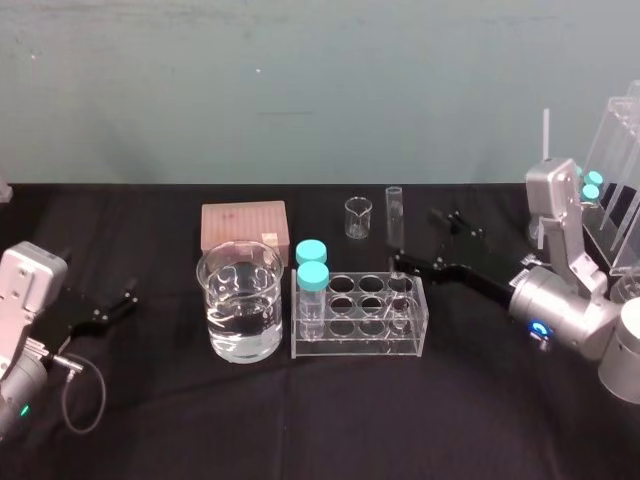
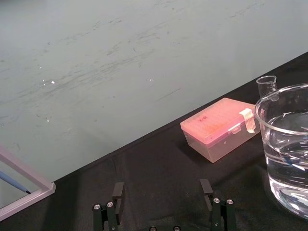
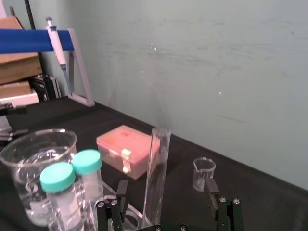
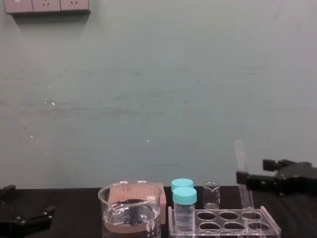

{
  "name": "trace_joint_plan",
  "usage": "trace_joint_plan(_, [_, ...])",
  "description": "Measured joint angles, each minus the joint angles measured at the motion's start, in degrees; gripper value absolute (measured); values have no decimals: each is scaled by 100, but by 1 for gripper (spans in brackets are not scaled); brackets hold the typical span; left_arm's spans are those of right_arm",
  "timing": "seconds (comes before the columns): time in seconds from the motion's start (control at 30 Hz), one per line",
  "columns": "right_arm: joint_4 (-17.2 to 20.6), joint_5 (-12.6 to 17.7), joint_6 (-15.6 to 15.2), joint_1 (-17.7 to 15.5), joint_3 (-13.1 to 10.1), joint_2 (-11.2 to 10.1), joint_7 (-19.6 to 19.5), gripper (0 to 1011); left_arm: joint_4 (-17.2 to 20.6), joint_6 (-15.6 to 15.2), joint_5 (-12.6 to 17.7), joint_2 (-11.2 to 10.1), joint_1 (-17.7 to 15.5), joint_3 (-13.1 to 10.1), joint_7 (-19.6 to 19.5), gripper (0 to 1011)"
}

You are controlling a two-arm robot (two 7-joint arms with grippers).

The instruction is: Hold the test tube with one hand and immerse one end into the beaker, then return it to the test tube rack.

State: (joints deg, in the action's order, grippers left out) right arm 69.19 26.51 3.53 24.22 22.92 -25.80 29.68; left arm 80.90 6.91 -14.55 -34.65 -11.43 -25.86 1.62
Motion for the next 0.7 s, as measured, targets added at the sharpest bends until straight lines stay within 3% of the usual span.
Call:
trace_joint_plan(0.4, [-737, -150, 118, 558, 88, 423, 377, 1000, 0, 0, 0, 0, 0, 0, 0, 1000])
trace_joint_plan(0.7, [-1025, -246, 147, 724, 118, 552, 452, 1000, 0, 0, 0, 0, 0, 0, 0, 1000])
